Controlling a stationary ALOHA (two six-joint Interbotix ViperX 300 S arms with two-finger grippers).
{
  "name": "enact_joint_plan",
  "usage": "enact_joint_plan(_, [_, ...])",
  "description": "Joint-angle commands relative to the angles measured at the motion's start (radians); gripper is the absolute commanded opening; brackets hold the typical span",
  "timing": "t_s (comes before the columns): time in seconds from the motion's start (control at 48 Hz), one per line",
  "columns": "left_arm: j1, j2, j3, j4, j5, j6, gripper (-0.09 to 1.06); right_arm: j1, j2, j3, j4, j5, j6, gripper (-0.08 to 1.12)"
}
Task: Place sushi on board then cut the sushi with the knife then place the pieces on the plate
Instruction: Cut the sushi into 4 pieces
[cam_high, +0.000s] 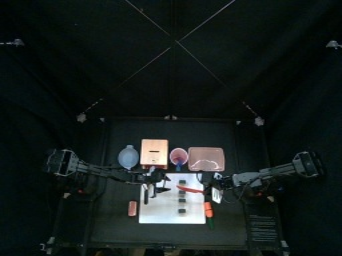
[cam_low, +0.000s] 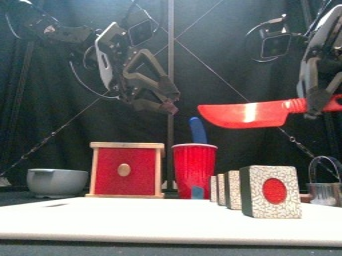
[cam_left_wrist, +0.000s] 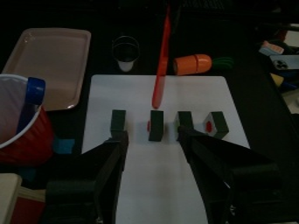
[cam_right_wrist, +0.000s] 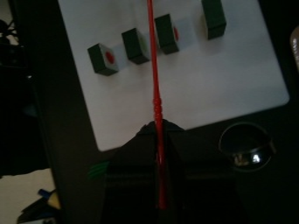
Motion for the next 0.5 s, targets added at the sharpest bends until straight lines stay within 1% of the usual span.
enact_joint_plan(0.021, [-0.002, -0.018, -0.003, -0.008, -0.012, -0.002, 0.85, 0.015, -0.086, 0.021, 0.054, 0.037, -0.002, 0.33])
enact_joint_plan(0.125, [-0.003, -0.017, 0.003, -0.012, -0.012, -0.002, 0.85, 0.021, -0.143, 0.052, 0.094, 0.081, 0.000, 0.33])
enact_joint_plan(0.25, [-0.003, -0.014, 0.011, -0.029, -0.012, -0.002, 0.85, 0.021, -0.195, 0.086, 0.155, 0.150, -0.002, 0.33])
enact_joint_plan(0.396, [-0.003, -0.008, 0.015, -0.049, -0.012, -0.002, 0.85, 0.014, -0.209, 0.114, 0.176, 0.227, -0.002, 0.34])
enact_joint_plan(0.5, [-0.003, -0.005, 0.014, -0.052, -0.012, -0.002, 0.85, 0.012, -0.210, 0.130, 0.186, 0.238, -0.002, 0.34])
